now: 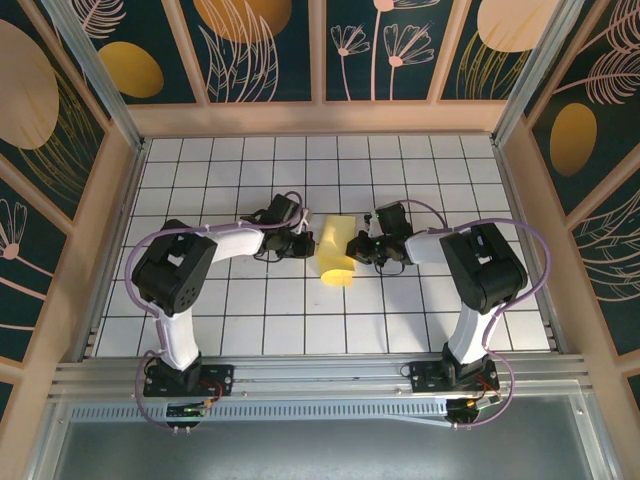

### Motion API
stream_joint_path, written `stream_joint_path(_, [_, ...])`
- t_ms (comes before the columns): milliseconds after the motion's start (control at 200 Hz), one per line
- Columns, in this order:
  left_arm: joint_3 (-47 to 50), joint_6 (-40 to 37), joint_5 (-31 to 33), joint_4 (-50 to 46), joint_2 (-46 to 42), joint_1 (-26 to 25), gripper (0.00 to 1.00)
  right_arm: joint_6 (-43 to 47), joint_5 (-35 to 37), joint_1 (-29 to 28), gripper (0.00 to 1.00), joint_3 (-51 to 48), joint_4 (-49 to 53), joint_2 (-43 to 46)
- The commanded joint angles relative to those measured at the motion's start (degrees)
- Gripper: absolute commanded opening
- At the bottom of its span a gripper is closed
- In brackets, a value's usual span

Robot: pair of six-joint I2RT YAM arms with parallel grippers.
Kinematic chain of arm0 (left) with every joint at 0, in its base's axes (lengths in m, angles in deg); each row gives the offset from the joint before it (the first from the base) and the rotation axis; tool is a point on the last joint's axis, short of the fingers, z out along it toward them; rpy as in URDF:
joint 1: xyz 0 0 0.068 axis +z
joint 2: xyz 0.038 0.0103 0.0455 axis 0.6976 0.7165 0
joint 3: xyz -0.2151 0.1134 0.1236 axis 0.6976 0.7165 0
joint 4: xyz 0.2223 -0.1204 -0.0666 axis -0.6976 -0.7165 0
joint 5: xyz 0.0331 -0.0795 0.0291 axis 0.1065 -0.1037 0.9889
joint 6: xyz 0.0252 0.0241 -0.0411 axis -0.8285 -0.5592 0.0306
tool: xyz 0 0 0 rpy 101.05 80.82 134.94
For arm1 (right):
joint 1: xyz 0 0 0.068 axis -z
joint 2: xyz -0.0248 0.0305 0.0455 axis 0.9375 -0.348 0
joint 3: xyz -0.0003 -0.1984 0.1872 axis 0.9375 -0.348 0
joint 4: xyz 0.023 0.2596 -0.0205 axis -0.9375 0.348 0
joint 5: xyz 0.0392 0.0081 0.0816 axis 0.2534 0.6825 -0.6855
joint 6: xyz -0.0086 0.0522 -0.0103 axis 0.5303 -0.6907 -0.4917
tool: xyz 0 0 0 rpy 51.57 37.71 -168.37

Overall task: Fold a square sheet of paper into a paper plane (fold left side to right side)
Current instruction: First fold the square sheet of paper in half at the center of the table.

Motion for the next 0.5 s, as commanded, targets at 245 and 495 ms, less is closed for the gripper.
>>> stream_joint_path(245, [-4.38, -0.56, -5.94, 3.02, 0.76, -3.54, 0.05, 1.57, 6.72, -0.17, 0.0, -1.07, 5.54, -2.48])
stream_joint_path(495, [-7.13, -1.84, -3.53, -0.14, 4.82, -4.08, 0.05, 1.58, 6.55, -0.24, 0.0, -0.92, 5.47, -2.45])
